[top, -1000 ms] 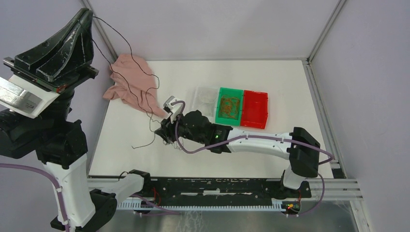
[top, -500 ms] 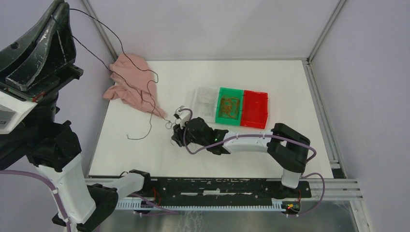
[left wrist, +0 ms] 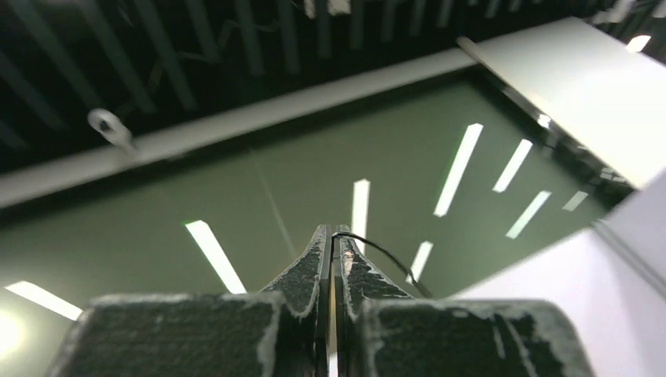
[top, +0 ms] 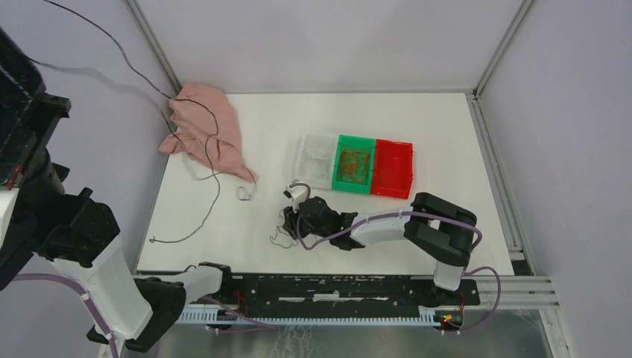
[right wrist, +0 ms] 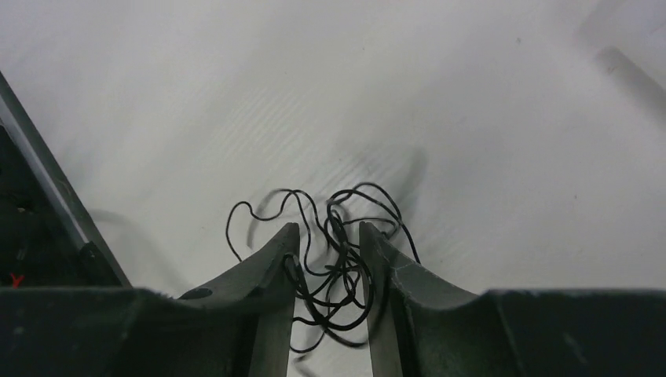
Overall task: Untangle the cables
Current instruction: Untie the cable.
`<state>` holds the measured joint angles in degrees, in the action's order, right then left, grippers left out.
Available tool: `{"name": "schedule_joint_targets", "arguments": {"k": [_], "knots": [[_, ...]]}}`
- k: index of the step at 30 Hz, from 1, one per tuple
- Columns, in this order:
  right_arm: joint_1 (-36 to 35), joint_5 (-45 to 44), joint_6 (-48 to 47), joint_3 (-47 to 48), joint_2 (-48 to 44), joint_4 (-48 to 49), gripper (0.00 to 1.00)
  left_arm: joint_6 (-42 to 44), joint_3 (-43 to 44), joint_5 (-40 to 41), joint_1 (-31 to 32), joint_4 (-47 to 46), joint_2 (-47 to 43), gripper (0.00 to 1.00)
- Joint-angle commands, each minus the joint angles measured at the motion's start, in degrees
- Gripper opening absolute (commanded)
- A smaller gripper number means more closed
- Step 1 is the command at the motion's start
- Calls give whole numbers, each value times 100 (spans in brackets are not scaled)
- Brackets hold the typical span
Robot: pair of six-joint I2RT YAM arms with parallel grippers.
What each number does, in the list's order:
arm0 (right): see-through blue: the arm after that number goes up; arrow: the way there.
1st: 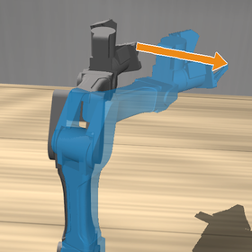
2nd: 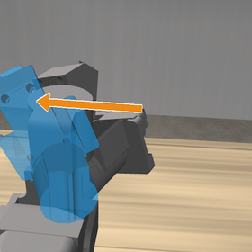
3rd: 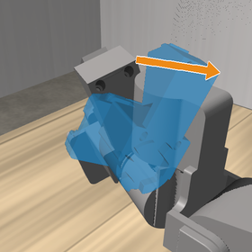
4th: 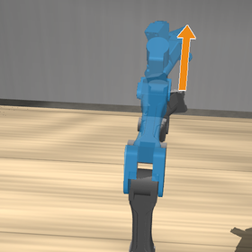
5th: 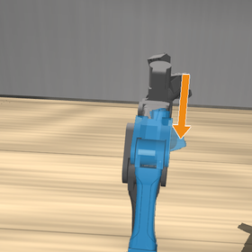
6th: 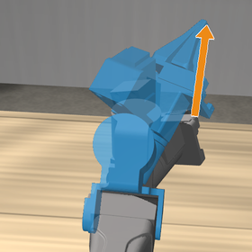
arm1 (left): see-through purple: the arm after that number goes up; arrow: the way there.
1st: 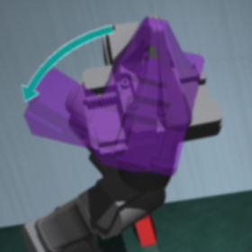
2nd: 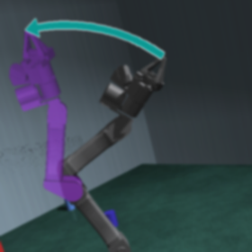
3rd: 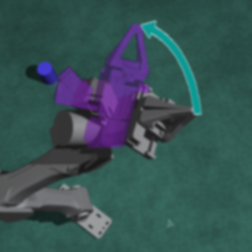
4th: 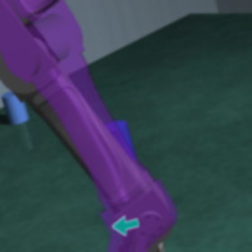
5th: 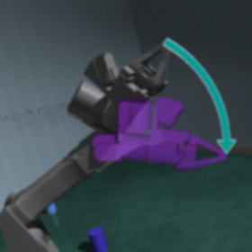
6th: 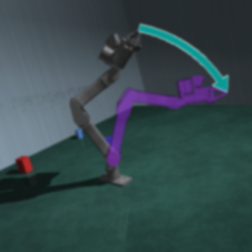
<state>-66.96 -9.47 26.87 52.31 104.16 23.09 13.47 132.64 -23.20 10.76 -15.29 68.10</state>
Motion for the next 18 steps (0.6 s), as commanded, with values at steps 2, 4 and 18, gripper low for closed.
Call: {"name": "schedule_joint_targets", "arguments": {"k": [2,4,18], "knots": [[58,-294,166,-470,-124,432,39,933,640,542,-364,-1330,360,3],[83,-348,190,-636,-168,493,35,1127,923,500,-535,-1670,502,3],[315,-49,-140,-774,-1842,-392,66,-550,-1113,-1009,-1267,-1077,-550,3]]}}
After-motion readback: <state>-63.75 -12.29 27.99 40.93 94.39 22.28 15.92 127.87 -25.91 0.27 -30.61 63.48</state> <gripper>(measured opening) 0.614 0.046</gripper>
